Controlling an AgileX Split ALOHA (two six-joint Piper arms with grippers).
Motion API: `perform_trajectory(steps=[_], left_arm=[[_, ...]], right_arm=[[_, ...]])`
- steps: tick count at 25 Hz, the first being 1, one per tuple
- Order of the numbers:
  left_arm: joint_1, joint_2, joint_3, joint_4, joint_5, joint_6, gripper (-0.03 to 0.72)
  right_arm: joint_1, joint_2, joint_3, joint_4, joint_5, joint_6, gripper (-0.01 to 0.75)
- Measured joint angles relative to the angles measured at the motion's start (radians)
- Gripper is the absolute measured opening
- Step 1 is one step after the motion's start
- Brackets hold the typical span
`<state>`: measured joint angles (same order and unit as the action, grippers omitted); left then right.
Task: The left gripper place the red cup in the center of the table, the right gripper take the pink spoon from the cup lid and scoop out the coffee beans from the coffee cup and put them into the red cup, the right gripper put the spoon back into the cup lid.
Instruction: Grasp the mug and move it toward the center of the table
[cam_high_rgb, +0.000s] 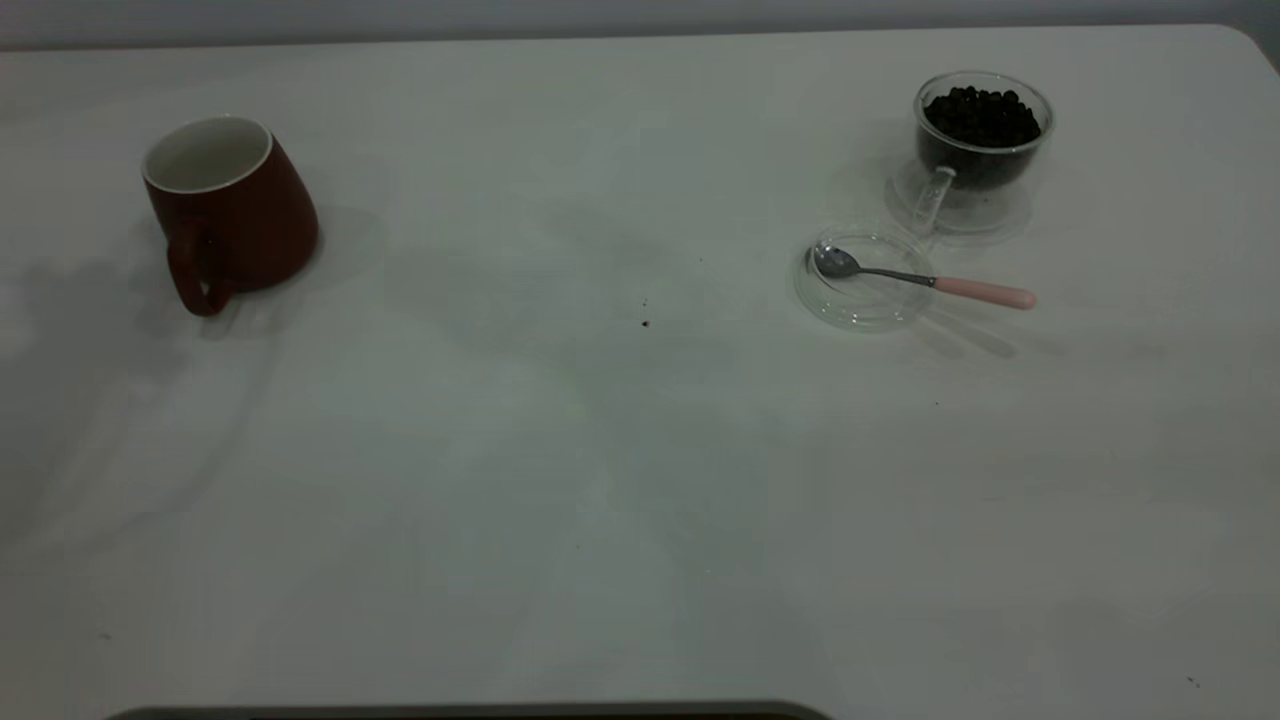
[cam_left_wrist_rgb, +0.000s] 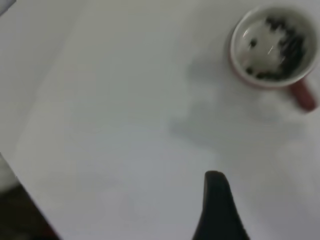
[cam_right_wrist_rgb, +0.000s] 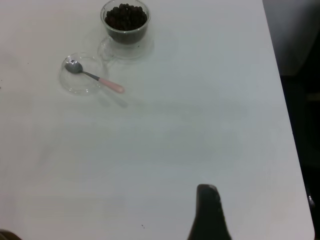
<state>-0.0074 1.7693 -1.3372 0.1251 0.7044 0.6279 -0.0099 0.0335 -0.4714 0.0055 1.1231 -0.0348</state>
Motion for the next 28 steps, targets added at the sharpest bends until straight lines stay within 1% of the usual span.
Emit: perform_trajectory(steps=[2, 5, 7, 11, 13, 19, 23, 28], left_arm=[[0.000, 0.073, -0.025, 0.036, -0.016, 0.099, 0.569], [0.000, 0.170, -0.036, 0.120, -0.075, 0.208, 0.569], [-0.001, 0.230, -0.037, 0.203, -0.127, 0.246, 0.569], [-0.016, 0.332, -0.037, 0.366, -0.195, 0.293, 0.569], [-0.019, 0.375, -0.037, 0.418, -0.243, 0.299, 0.569], [-0.020, 0.485, -0.039, 0.452, -0.399, 0.312, 0.569], [-0.041, 0.519, -0.039, 0.457, -0.427, 0.336, 0.569], [-0.100, 0.536, -0.039, 0.462, -0.438, 0.344, 0.569]], right_arm=[[0.000, 0.000, 0.000, 0.000, 0.000, 0.000, 0.589], [0.000, 0.000, 0.000, 0.000, 0.000, 0.000, 0.589], [0.000, 0.000, 0.000, 0.000, 0.000, 0.000, 0.589], [0.000, 0.000, 0.000, 0.000, 0.000, 0.000, 0.589], [0.000, 0.000, 0.000, 0.000, 0.000, 0.000, 0.589], [0.000, 0.000, 0.000, 0.000, 0.000, -0.001, 0.589], [0.000, 0.000, 0.000, 0.000, 0.000, -0.001, 0.589], [0.000, 0.000, 0.000, 0.000, 0.000, 0.000, 0.589]])
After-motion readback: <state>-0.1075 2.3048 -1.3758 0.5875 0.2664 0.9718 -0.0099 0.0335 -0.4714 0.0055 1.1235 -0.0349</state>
